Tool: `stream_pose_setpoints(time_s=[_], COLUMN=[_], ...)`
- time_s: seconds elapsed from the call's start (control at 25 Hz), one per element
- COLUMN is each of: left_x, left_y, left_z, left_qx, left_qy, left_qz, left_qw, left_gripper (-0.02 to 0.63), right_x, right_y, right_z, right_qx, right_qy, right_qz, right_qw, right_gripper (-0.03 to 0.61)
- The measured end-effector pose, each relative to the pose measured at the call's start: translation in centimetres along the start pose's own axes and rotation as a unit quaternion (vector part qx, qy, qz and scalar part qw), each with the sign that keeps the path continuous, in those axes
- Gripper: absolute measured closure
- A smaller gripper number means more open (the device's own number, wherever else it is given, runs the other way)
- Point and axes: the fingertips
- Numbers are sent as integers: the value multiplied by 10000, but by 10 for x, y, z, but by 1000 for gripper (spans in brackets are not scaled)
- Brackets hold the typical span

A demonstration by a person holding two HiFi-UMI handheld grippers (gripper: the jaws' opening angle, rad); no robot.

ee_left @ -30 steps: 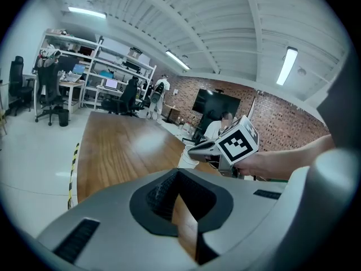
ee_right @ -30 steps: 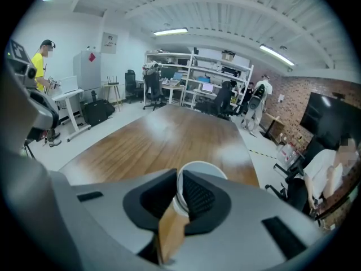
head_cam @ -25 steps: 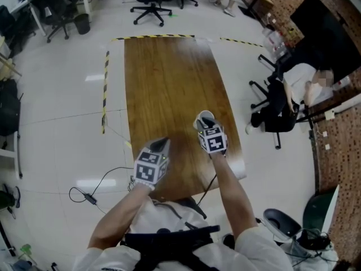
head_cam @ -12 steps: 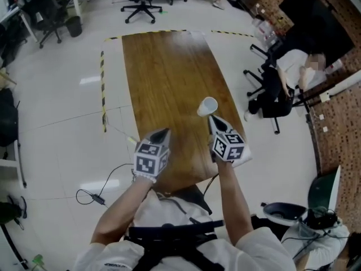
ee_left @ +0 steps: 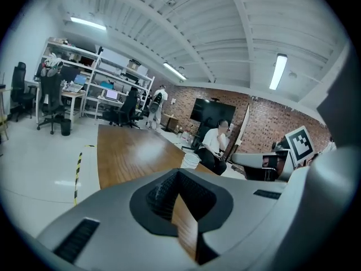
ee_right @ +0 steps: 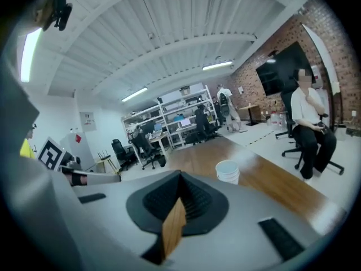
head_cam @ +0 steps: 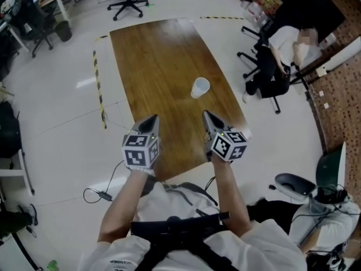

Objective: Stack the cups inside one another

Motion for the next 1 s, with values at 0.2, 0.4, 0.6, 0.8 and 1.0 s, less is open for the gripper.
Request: stream_pose_setpoints(time_s=[0.2, 0.4, 0.6, 0.8, 1.0], left_x=[16, 35, 55, 68, 78], left_y=[5, 17, 33, 35, 36], left_z=[-17, -30, -39, -46, -52], left_qx=[140, 141, 81, 105, 135], left_qy=[-276, -528, -670, -829, -905], left_qz=[-61, -112, -112, -92, -103], left_qw=[9995, 9984, 9977, 9965, 9957], left_gripper=[617, 617, 617, 617, 617], right_x=[-5, -2, 7, 8, 7], right_y=[13, 19, 23, 15, 15], right_z=[-19, -35, -52, -60, -68], right_qx=[-131, -188, -140, -56, -66], right_qy=[-251, -454, -601, -829, -920], right_qz=[-221, -293, -192, -130, -143], right_qw=[9994, 9984, 9979, 9965, 9956], right_gripper=[574, 574, 574, 574, 572])
Point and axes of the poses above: the fingertips, and each gripper's own axes: z forward along the fingers, x to its right, y out of its underside, and after that the axes turned 4 degrees about z, right-handed
